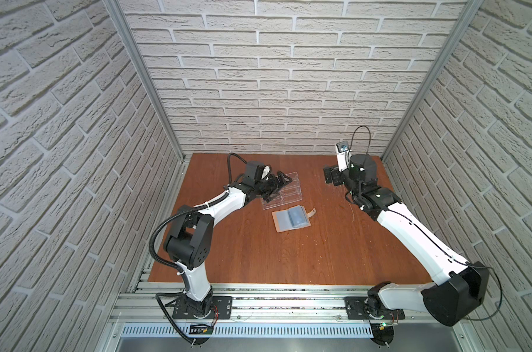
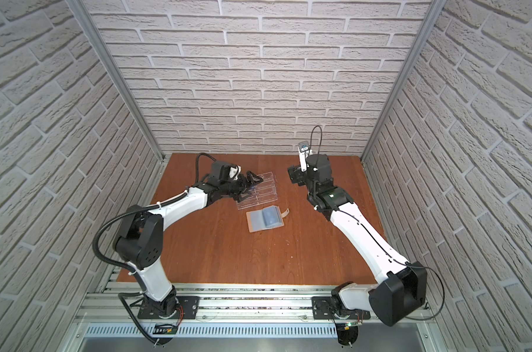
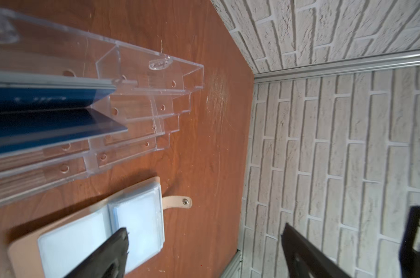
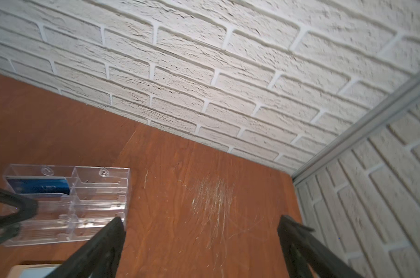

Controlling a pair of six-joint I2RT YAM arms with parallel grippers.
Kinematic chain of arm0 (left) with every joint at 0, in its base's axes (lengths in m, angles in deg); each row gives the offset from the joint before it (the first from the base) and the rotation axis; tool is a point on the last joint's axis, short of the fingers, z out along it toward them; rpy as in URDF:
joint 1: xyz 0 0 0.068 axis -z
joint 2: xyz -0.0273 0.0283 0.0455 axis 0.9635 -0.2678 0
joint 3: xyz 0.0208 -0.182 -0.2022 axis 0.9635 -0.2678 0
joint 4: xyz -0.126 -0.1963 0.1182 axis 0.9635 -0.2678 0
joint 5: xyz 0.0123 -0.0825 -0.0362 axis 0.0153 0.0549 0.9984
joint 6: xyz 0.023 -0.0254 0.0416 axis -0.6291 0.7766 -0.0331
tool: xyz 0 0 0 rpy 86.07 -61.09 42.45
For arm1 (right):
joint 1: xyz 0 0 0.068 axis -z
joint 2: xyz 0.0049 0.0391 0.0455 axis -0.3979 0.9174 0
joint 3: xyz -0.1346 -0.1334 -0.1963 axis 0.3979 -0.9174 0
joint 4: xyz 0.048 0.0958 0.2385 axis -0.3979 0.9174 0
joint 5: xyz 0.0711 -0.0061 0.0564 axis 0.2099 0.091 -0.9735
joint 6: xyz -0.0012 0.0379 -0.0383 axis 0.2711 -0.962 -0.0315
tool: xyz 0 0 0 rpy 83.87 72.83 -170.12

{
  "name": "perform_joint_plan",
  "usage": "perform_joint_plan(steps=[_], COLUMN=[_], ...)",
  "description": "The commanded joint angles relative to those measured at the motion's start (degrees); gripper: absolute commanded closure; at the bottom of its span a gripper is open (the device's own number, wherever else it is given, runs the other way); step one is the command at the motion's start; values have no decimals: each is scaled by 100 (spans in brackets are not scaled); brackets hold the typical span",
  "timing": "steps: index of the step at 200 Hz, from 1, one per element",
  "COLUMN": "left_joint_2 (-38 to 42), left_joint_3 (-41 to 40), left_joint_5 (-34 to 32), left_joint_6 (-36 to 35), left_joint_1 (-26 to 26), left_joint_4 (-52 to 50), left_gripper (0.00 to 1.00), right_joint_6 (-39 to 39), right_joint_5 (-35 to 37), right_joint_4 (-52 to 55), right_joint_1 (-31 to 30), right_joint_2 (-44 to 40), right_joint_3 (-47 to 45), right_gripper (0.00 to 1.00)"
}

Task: Take the credit cards out of the card holder
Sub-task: Rotate the storage box at the top-center of the table.

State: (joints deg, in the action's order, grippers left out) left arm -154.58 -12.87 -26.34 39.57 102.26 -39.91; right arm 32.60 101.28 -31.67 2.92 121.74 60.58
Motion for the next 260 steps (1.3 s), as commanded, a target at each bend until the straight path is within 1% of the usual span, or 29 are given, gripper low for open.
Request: perform_joint_plan(steps=[1, 20, 55, 85, 141, 177, 222, 241, 260], left_joint_2=[-288, -532, -774, -907, -1119, -1220, -1079, -892, -618], left_joint_3=[318, 574, 770, 801, 1099, 1148, 1025, 880, 674], left_joint_5=[-399, -566, -860, -862, -933, -903, -905, -823, -653], left_joint_6=[-425, -631, -871, -845, -819, -722, -655, -595, -556], left_joint_1=[52, 51, 34, -40, -124, -234, -308, -318, -308], left_joint_4=[-380, -605, -750, -622, -492, -356, -227, -90, 43], left_gripper=[2, 2, 2, 2, 2, 2, 2, 2, 2], right_joint_6=[-1339, -1479, -1620, -1648, -1655, -1711, -1745, -1825, -1852], right_joint_5=[-707, -1226, -1585, -1776, -1960, -2113, -2184, -2114, -2260], right_joint_4=[191, 304, 121, -20, -99, -182, -222, -129, -61], right_joint_1=[-73, -73, -74, -73, -73, -74, -73, -73, -73], right_joint_2=[-109, -128, -141, -66, 286, 411, 646, 818, 1032], right_joint_3=[-344, -529, -943, -1122, -1141, -1159, -1085, -911, -635], right_gripper=[0, 0, 0, 0, 1, 0, 0, 0, 0])
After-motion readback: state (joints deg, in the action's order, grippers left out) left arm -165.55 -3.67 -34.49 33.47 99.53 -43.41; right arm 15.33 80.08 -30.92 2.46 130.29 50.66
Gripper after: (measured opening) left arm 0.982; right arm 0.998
